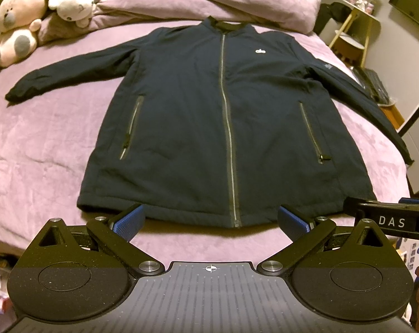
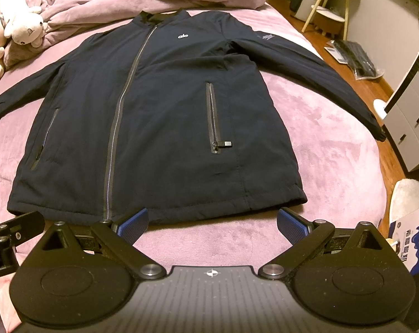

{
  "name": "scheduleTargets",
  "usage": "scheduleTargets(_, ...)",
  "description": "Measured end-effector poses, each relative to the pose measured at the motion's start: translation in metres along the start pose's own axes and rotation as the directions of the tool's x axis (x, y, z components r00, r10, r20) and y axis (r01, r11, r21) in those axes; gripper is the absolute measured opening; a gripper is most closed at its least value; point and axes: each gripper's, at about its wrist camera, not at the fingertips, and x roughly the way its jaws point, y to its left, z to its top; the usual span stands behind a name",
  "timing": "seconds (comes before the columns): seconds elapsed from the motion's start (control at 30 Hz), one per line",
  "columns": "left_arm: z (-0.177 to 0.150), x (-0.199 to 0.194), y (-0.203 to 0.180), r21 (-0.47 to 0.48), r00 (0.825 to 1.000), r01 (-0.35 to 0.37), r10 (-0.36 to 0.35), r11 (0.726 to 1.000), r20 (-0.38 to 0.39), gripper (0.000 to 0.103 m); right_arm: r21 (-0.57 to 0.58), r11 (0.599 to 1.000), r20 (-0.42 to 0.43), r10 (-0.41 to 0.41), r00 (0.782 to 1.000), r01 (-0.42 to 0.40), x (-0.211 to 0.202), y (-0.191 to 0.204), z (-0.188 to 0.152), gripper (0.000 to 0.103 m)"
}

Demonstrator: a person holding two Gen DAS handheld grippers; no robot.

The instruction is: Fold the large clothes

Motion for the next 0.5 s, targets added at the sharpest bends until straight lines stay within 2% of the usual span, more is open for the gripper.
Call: scheduleTargets(0.5,-0.0006,0.0001,0.0,-0.005,1.0,0.0,0.0,1.0,-0.011,0.103,0.012,1.0,-0.013,0.008,1.0,-0.008,0.0032,-0.0014,0.0001,0.099)
